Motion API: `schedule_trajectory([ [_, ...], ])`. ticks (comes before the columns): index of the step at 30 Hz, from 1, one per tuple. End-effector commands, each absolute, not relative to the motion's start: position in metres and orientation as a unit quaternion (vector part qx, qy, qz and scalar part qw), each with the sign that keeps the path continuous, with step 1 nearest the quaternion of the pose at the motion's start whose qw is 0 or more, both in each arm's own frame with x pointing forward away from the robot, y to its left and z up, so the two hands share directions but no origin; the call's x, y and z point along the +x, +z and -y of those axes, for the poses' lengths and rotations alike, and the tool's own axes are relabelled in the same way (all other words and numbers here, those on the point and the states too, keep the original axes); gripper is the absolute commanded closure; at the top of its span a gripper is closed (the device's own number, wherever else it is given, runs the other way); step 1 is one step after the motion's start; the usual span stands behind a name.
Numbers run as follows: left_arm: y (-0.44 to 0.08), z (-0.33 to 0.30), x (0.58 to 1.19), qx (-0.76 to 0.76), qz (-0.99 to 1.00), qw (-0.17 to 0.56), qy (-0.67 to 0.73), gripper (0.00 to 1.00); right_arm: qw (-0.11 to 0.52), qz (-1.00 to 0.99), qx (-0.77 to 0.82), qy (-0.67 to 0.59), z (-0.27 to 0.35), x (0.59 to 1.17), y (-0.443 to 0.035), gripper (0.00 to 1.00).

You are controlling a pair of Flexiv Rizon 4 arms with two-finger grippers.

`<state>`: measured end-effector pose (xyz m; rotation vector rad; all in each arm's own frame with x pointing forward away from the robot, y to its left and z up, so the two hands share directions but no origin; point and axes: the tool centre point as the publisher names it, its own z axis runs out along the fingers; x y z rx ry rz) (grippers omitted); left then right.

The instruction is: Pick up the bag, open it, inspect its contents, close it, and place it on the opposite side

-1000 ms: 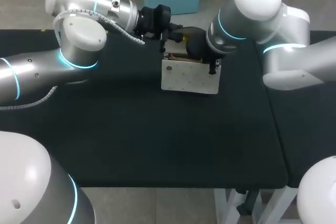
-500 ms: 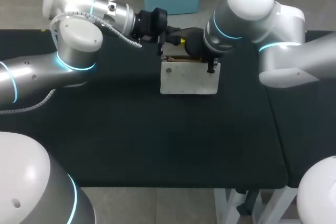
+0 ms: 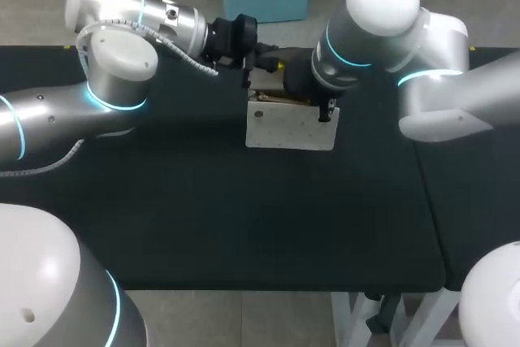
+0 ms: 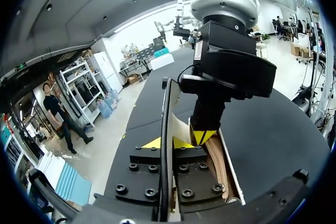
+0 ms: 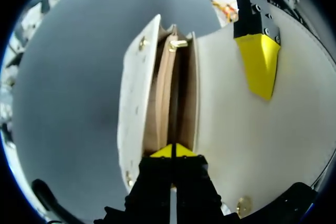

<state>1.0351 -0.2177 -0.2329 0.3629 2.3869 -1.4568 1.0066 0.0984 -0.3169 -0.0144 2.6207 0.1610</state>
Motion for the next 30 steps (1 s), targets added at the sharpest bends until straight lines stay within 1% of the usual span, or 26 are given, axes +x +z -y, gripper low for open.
schedule_trajectory([
  [1, -0.225, 0.231, 1.033, 0.137, -0.845, 0.144, -0.497, 1.00, 0.255, -0.965, -0.005, 0.052, -0.113, 1.005, -0.325, 1.00],
  [14, -0.227, 0.225, 1.025, 0.168, -0.845, 0.131, -0.491, 1.00, 0.248, -0.967, -0.005, 0.050, -0.120, 0.994, -0.328, 1.00],
  [22, -0.234, 0.222, 1.025, 0.179, -0.839, 0.130, -0.497, 1.00, 0.229, -0.972, 0.007, 0.044, -0.121, 0.983, -0.330, 0.99],
  [26, -0.236, 0.220, 1.023, 0.185, -0.834, 0.132, -0.502, 1.00, 0.216, -0.975, 0.022, 0.045, -0.120, 0.980, -0.335, 0.60],
  [27, -0.237, 0.219, 1.022, 0.185, -0.834, 0.134, -0.503, 1.00, 0.212, -0.976, 0.025, 0.043, -0.119, 0.979, -0.335, 0.53],
  [29, -0.237, 0.217, 1.021, 0.188, -0.831, 0.136, -0.505, 1.00, 0.207, -0.977, 0.032, 0.044, -0.118, 0.977, -0.337, 0.19],
  [30, -0.237, 0.217, 1.021, 0.189, -0.831, 0.138, -0.505, 1.00, 0.204, -0.977, 0.036, 0.044, -0.117, 0.977, -0.338, 0.08],
])
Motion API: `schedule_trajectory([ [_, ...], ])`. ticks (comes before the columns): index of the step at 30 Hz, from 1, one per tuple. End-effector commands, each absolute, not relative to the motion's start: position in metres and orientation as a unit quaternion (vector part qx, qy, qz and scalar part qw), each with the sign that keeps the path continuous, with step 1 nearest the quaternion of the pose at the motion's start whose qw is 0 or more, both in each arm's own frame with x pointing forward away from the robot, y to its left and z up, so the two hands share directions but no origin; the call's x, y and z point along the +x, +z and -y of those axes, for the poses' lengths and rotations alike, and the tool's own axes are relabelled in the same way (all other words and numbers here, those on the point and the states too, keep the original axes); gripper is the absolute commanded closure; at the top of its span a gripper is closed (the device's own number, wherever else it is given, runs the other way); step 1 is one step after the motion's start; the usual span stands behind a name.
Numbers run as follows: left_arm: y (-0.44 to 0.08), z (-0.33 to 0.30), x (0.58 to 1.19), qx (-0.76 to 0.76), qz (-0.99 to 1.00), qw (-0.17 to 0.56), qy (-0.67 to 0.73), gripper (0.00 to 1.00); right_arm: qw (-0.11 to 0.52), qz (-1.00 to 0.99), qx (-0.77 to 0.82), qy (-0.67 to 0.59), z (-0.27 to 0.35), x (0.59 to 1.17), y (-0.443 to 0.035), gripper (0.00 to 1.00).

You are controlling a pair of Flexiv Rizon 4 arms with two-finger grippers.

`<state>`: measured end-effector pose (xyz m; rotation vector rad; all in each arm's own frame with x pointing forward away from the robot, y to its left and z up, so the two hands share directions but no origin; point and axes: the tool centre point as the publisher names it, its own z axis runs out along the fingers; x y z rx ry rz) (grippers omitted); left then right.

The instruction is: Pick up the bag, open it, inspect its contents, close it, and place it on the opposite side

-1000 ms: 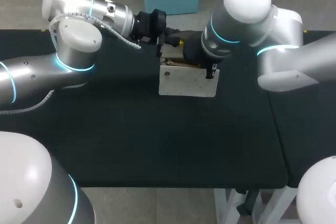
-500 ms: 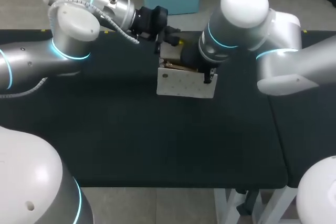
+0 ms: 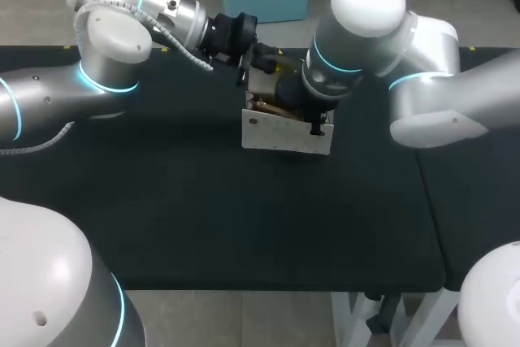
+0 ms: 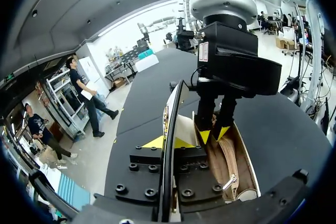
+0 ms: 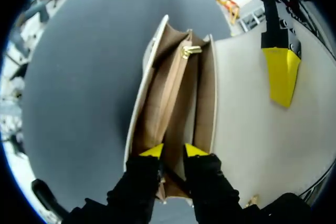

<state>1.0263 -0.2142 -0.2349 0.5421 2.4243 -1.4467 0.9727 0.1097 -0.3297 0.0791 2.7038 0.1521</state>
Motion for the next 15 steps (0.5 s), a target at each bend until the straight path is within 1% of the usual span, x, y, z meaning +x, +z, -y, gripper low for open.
schedule_trajectory([
  [1, -0.2367, 0.2159, 1.0204, 0.192, -0.829, 0.139, -0.506, 1.00, 0.200, -0.978, 0.040, 0.043, -0.1168, 0.9766, -0.3381, 0.00],
  [15, -0.2371, 0.2134, 1.0124, 0.219, -0.823, 0.153, -0.502, 1.00, 0.186, -0.980, 0.053, 0.040, -0.1152, 0.9753, -0.3438, 0.00],
])
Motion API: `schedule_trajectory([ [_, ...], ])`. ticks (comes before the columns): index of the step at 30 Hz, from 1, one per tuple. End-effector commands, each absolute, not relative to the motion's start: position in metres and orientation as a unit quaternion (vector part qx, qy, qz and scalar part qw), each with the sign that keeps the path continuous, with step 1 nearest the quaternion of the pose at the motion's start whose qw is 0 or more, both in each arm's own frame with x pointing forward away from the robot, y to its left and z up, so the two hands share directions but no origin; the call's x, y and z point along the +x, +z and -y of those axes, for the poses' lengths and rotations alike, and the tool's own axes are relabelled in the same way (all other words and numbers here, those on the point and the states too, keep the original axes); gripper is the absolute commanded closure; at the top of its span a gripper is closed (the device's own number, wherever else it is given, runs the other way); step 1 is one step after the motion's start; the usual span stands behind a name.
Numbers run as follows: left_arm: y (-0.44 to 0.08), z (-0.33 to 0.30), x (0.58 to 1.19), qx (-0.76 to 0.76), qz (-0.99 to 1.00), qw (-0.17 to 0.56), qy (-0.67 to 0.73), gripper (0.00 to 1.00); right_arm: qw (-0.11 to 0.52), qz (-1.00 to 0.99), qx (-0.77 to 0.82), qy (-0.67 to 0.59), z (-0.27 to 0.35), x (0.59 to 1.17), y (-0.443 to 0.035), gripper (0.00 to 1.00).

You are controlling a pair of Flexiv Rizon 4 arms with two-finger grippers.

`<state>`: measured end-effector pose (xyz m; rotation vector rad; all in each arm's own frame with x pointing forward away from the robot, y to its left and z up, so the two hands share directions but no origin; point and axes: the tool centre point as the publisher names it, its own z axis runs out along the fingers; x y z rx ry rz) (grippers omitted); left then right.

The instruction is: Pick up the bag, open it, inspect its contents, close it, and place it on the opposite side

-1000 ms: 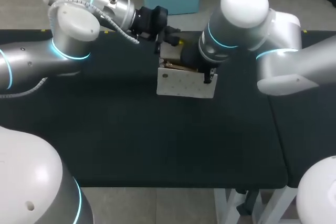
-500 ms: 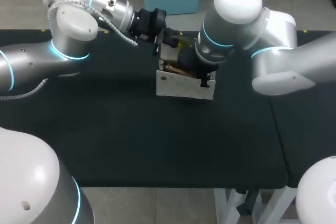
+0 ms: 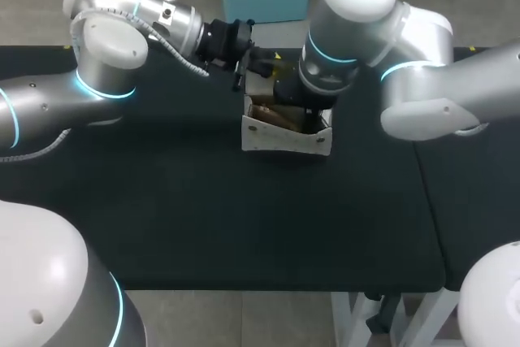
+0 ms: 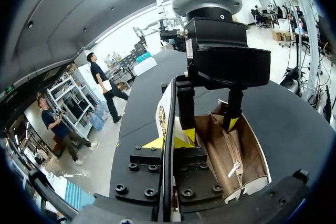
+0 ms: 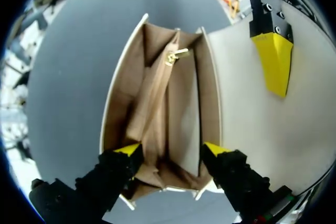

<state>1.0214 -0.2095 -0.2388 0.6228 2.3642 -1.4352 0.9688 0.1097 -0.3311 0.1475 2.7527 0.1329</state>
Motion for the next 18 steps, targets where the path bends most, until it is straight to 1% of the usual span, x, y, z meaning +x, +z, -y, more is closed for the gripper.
schedule_trajectory([
  [1, -0.2368, 0.2135, 1.0120, 0.220, -0.823, 0.153, -0.501, 1.00, 0.186, -0.980, 0.054, 0.040, -0.1152, 0.9753, -0.3437, 0.00],
  [18, -0.2359, 0.2150, 1.0110, 0.223, -0.823, 0.152, -0.499, 1.00, 0.190, -0.979, 0.058, 0.041, -0.1140, 0.9762, -0.3422, 0.00],
])
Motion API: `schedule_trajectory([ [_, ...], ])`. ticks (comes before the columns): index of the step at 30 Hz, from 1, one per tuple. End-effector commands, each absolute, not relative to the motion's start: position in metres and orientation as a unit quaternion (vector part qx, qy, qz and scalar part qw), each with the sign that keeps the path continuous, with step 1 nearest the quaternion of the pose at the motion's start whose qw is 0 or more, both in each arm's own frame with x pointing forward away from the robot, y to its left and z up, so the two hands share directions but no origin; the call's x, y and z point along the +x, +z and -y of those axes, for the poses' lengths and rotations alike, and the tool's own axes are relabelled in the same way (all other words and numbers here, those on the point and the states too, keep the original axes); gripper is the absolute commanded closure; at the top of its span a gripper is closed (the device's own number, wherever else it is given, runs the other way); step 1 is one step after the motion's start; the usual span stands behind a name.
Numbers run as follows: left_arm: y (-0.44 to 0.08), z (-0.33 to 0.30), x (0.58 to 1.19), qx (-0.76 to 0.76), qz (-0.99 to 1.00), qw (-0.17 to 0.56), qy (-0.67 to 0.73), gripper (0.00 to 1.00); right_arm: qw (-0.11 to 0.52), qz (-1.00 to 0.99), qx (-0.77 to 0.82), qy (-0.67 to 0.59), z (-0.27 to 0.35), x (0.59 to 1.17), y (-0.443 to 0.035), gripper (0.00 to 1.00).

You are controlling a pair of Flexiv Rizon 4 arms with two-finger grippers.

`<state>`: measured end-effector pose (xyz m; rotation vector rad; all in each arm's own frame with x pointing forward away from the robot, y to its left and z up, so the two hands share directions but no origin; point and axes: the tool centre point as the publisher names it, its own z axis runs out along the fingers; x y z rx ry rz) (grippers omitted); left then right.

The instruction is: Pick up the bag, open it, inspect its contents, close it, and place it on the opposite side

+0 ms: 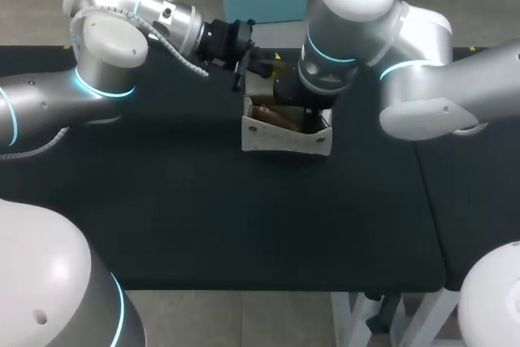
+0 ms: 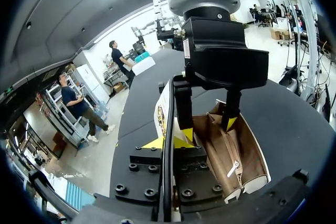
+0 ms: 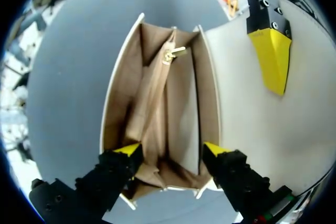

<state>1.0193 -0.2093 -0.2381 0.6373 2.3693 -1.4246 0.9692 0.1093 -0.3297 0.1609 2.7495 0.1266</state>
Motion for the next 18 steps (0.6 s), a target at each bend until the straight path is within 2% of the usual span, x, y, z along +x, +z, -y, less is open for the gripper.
schedule_trajectory([
  [1, -0.2360, 0.2153, 1.0110, 0.224, -0.823, 0.152, -0.499, 1.00, 0.190, -0.979, 0.058, 0.041, -0.1139, 0.9763, -0.3420, 0.00],
  [15, -0.2360, 0.2163, 1.0125, 0.225, -0.824, 0.151, -0.498, 1.00, 0.203, -0.976, 0.059, 0.044, -0.1131, 0.9797, -0.3357, 0.00],
  [16, -0.2359, 0.2163, 1.0126, 0.225, -0.824, 0.151, -0.498, 1.00, 0.205, -0.976, 0.059, 0.044, -0.1132, 0.9800, -0.3349, 0.05],
  [17, -0.2359, 0.2164, 1.0128, 0.225, -0.824, 0.151, -0.498, 1.00, 0.207, -0.976, 0.060, 0.044, -0.1132, 0.9802, -0.3343, 0.20],
  [18, -0.2359, 0.2164, 1.0129, 0.225, -0.824, 0.151, -0.498, 1.00, 0.209, -0.975, 0.061, 0.045, -0.1130, 0.9804, -0.3332, 0.47],
])
